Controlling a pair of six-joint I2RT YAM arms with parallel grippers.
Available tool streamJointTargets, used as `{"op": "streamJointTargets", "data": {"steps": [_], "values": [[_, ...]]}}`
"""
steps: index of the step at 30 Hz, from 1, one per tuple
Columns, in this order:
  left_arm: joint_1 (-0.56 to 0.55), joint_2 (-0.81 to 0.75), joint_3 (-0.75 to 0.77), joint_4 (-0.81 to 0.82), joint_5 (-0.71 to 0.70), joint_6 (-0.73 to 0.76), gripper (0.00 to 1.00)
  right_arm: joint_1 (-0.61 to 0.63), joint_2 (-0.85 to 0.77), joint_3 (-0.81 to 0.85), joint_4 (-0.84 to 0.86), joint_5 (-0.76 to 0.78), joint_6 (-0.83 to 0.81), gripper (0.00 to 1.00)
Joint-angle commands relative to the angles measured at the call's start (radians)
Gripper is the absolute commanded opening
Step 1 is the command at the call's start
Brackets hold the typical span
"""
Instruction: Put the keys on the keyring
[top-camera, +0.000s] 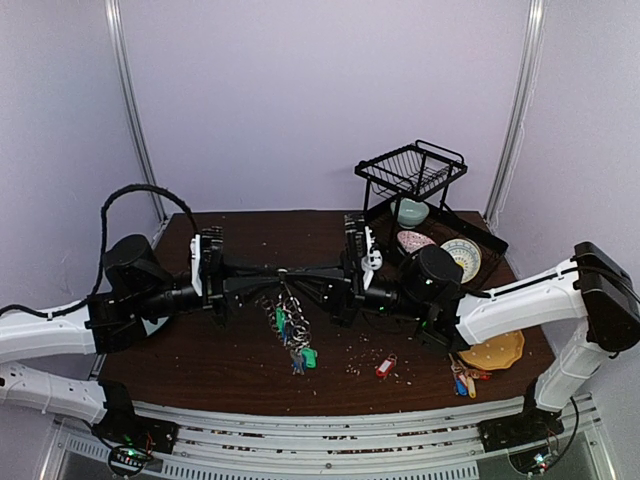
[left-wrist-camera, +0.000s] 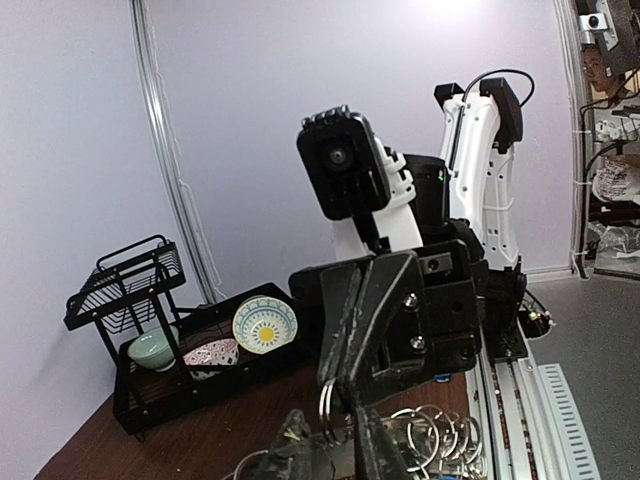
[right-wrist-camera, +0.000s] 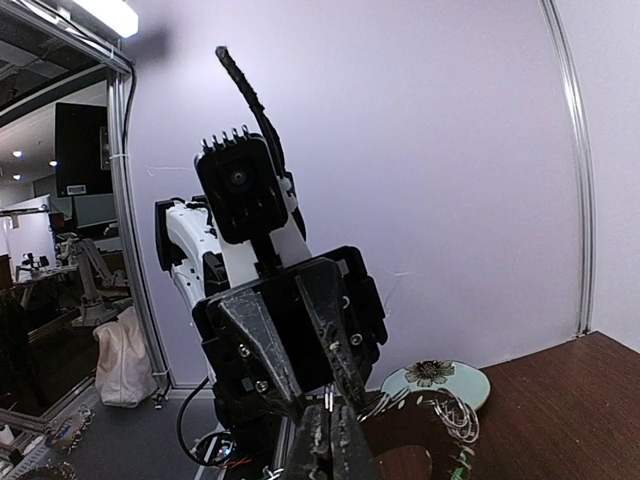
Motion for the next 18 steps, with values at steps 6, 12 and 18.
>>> {"op": "streamJointTargets", "data": {"steps": [6,12,18], "values": [[-0.002,0.013,0.017,0.035,0.012,-0.022,0.06,0.01,-0.016,0.047,0.059,-0.009,-0.013,0.0],[-0.001,0.03,0.029,0.006,0.005,-0.018,0.1,0.01,-0.027,0.049,0.036,-0.009,-0.03,0.0],[-0.001,0.029,0.031,-0.01,0.005,-0.01,0.0,0.01,-0.037,0.053,0.007,-0.018,-0.056,0.0]]}}
